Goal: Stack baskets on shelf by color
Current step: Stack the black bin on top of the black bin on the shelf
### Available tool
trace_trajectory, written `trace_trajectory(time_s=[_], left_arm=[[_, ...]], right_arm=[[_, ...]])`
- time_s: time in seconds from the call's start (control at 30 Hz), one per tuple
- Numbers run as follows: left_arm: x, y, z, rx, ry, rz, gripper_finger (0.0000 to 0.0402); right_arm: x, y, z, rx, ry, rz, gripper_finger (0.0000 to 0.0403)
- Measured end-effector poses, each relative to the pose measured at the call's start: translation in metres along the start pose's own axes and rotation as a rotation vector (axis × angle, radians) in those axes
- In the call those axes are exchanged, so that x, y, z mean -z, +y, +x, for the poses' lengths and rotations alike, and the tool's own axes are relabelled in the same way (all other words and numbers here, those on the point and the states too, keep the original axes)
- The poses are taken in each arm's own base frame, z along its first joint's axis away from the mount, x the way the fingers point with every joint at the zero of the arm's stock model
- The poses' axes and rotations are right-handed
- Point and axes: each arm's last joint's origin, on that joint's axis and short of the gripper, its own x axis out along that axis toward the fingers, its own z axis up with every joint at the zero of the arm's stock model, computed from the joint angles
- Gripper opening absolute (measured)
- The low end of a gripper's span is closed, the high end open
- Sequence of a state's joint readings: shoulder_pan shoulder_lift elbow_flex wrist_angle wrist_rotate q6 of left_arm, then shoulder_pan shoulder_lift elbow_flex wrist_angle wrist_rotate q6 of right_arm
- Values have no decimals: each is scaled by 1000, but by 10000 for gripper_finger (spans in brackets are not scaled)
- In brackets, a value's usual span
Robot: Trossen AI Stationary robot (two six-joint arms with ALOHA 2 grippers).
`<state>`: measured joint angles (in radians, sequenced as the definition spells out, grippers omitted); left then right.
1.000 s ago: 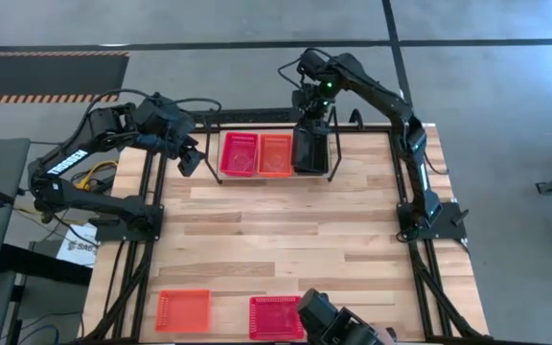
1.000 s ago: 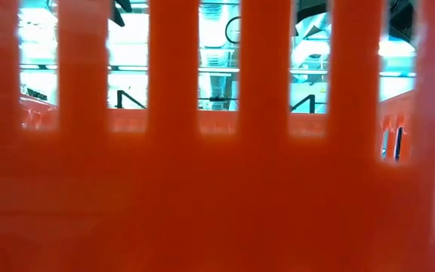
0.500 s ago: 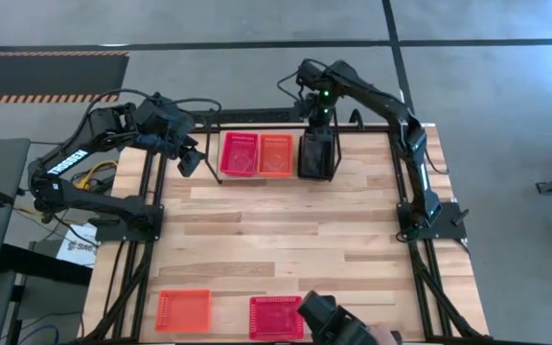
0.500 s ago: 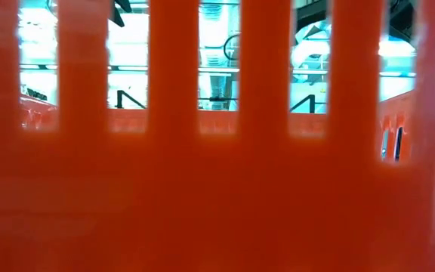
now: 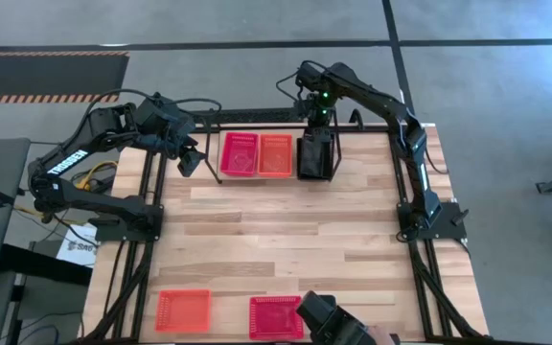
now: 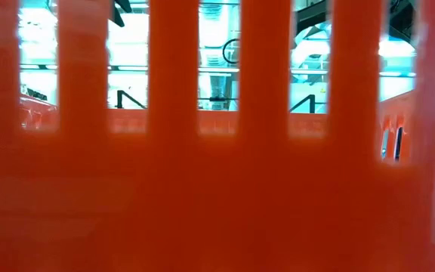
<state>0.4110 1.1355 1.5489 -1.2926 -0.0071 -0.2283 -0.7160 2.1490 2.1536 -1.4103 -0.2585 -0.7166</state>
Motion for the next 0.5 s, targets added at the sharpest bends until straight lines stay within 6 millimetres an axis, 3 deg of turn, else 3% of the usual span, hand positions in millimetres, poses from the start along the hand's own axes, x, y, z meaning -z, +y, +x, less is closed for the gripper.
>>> trace_trajectory(time_s=[0.23,0.5], left_arm=[[0,0,0,0,0,0,234],[0,0,0,0,1,0,234]], right_arm=[[-2,0,0,9,-10,3,69],[-10,6,-1,82,12,-26,80]])
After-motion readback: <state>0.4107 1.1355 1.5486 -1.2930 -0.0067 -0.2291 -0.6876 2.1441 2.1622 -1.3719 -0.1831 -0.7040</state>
